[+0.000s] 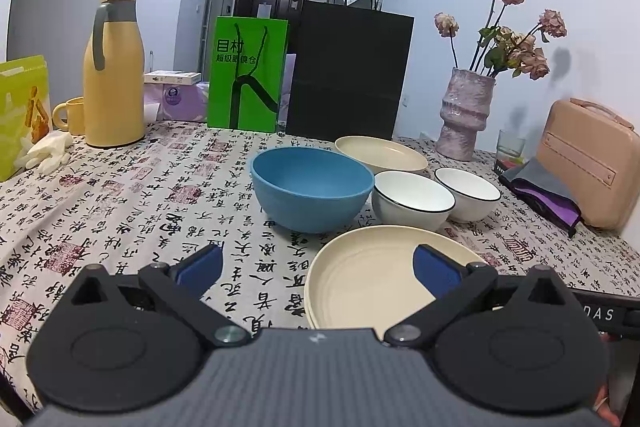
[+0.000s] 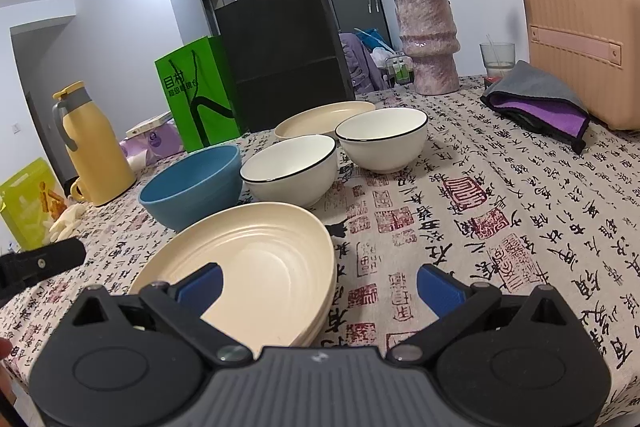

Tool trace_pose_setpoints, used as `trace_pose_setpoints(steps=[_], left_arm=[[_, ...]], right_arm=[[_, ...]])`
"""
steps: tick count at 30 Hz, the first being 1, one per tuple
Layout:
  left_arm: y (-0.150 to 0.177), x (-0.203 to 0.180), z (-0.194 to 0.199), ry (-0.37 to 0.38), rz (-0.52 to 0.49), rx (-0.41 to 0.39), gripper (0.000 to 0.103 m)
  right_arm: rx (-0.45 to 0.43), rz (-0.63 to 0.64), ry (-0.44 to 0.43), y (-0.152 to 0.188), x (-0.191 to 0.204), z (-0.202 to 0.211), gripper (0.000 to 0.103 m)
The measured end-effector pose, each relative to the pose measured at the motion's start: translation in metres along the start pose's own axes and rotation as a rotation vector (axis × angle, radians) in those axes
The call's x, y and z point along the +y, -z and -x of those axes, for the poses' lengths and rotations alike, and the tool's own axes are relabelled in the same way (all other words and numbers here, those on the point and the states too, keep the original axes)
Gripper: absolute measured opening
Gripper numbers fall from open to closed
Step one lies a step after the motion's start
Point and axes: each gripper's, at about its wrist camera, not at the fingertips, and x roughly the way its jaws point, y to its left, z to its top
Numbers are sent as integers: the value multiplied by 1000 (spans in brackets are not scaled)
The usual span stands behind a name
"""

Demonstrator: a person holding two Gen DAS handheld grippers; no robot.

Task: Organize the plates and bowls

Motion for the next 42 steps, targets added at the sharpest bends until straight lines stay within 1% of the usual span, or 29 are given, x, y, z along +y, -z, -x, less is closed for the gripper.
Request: trace_pose_setpoints(steps=[22, 42], left_arm=[[1, 0, -1, 4, 7, 2, 103], [-2, 9, 1, 0, 23, -10, 103]], right_arm=[[5, 3, 4, 0, 2, -2, 103], [5, 7, 1, -1, 4, -4, 103]])
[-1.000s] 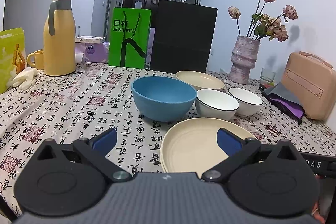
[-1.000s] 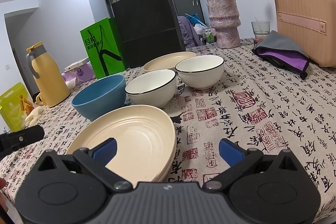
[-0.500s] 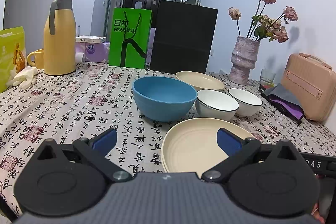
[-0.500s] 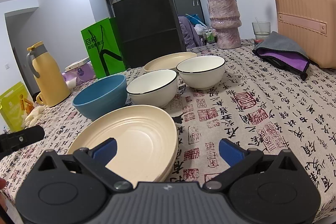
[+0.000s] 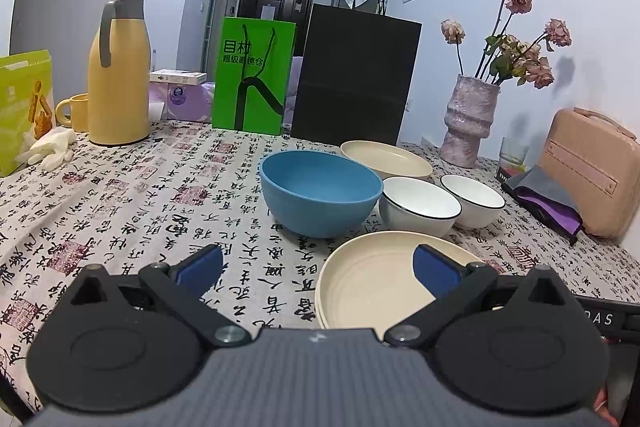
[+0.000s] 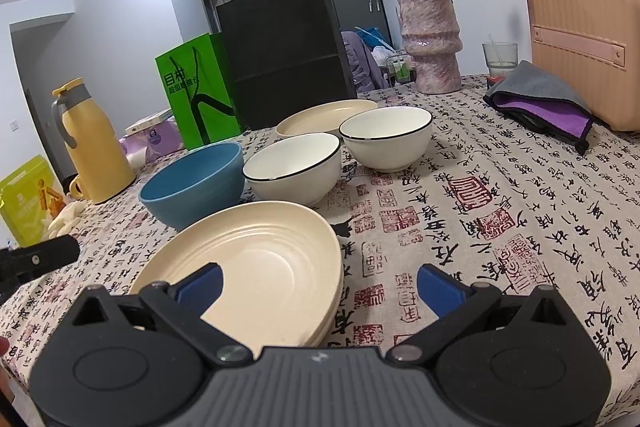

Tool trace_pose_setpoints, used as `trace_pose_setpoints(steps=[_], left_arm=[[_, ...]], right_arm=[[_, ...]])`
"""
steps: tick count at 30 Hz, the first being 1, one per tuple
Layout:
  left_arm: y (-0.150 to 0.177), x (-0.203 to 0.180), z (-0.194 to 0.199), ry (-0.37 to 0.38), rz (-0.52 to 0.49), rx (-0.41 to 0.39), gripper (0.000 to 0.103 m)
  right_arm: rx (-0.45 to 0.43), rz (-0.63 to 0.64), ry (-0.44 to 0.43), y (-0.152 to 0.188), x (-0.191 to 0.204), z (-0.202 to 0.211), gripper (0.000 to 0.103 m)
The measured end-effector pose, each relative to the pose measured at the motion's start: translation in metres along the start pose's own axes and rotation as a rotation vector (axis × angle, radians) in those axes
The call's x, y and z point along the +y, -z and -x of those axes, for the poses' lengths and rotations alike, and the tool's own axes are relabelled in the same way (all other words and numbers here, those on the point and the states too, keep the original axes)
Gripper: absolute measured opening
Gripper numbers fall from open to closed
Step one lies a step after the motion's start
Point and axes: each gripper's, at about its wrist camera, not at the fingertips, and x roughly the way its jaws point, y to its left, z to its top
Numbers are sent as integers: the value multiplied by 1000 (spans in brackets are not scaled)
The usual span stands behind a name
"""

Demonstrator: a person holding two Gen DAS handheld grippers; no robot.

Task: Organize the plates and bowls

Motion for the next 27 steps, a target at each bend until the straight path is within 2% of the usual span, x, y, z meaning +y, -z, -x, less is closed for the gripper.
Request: trace_pose_setpoints(steps=[27], left_arm=[[0, 0, -4, 1, -1, 7, 103]], right_arm=[[7, -3, -1, 1, 1, -3, 103]])
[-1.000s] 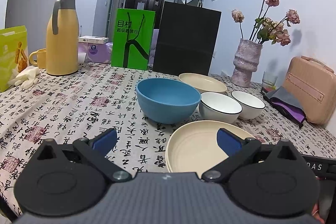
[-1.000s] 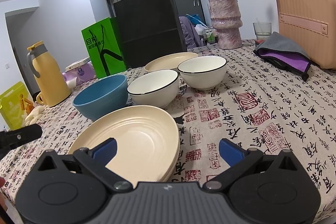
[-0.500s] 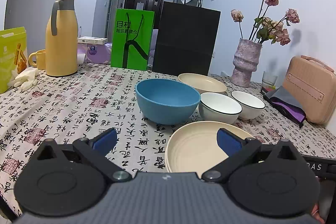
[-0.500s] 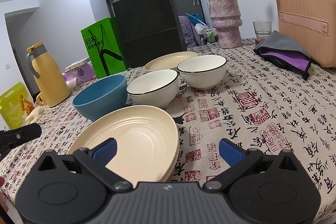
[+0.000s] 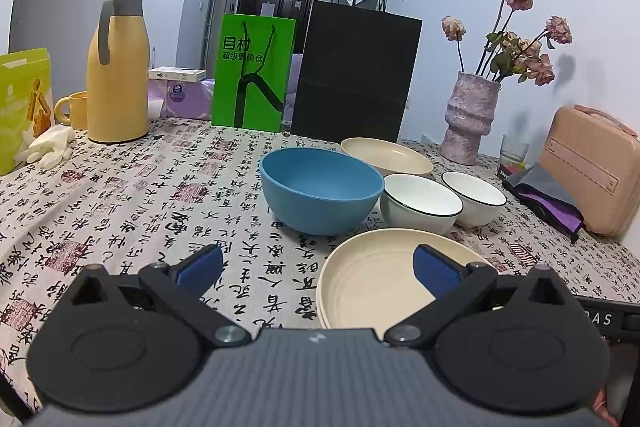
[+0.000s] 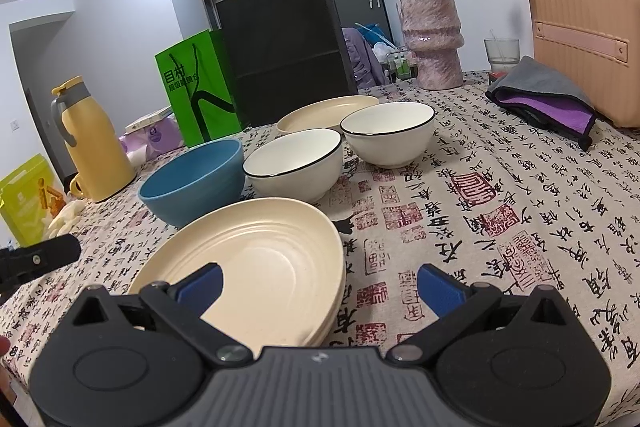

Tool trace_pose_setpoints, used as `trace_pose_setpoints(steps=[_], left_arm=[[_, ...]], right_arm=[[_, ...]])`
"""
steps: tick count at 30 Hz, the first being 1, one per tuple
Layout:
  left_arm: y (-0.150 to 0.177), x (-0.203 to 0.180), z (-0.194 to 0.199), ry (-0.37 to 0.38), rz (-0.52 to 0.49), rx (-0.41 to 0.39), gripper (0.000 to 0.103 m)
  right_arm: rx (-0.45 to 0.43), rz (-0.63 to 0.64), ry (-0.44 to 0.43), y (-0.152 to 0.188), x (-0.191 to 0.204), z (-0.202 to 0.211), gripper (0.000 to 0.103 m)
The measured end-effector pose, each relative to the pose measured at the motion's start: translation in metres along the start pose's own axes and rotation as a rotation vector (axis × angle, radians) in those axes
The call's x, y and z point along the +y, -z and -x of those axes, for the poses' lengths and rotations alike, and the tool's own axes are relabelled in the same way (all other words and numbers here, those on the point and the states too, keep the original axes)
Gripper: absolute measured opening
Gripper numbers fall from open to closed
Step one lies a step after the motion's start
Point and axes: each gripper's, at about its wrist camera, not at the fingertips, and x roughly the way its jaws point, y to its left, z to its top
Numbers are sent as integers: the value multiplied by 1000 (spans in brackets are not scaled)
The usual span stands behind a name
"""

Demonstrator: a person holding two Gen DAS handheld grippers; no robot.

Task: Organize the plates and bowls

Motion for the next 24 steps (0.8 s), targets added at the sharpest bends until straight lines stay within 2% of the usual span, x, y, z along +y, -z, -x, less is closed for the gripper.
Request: trace_pose_setpoints(steps=[9, 24], left_arm=[[-1, 2, 0, 1, -3, -8, 103], [-35, -14, -4, 6, -12, -71, 103]], right_arm=[[-15, 7, 3, -3, 2, -1, 103], [-109, 51, -32, -48, -4, -2, 103]])
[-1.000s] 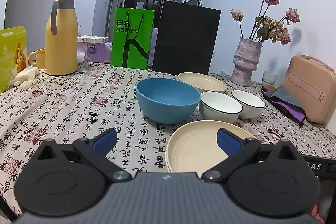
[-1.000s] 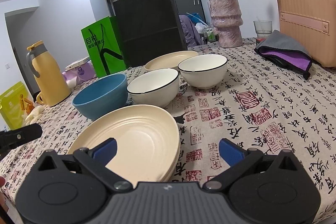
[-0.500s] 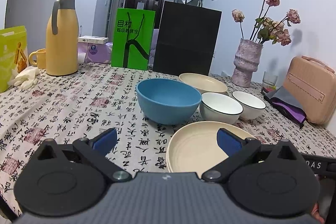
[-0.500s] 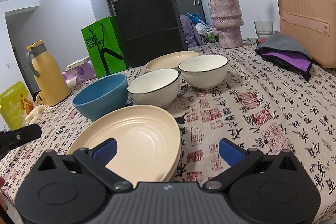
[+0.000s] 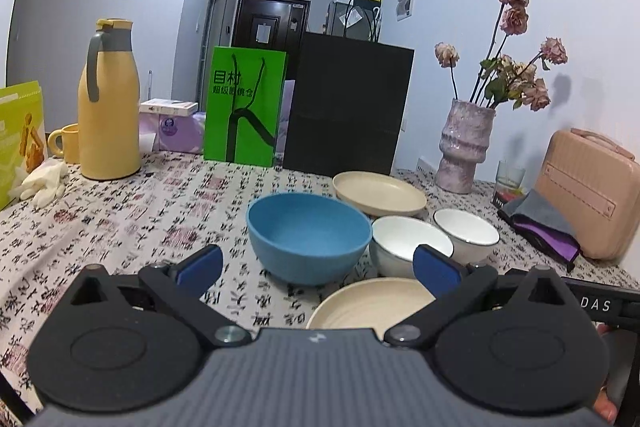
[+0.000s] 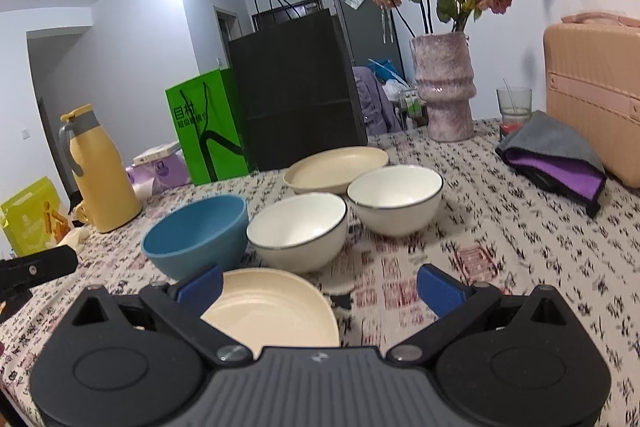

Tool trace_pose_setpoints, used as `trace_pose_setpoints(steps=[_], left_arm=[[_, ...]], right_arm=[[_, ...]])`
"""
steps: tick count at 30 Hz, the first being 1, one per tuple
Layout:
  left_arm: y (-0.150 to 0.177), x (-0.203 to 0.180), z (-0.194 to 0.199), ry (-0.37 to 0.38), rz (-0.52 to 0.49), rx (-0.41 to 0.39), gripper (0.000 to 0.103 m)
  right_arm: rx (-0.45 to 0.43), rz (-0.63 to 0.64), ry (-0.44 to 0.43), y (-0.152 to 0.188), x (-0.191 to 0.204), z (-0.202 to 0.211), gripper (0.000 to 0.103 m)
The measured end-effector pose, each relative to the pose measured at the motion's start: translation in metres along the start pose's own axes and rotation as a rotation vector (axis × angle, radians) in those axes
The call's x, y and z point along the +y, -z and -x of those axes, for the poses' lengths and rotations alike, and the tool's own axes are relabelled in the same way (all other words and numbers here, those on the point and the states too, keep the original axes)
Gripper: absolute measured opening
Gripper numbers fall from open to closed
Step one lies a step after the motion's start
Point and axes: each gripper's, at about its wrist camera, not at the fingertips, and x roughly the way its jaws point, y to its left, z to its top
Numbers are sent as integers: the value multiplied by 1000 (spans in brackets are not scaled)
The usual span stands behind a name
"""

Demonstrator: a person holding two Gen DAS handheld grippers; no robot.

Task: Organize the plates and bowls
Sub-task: 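Move both grippers toward the cream plate beside the black bag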

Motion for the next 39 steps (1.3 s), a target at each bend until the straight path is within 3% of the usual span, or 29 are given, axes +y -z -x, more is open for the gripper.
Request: trace_pose_setpoints(steps=[24, 34, 39], left_arm=[[-52, -31, -50, -11, 3, -3, 103], [-89, -52, -94, -1, -28, 19, 103], [-103, -62, -124, 4, -46, 70, 103]], right_arm=[[-69, -5, -75, -76, -31, -43, 103], [-42, -43, -64, -116, -55, -82, 103], [-15, -64, -45, -137, -71, -112, 103]])
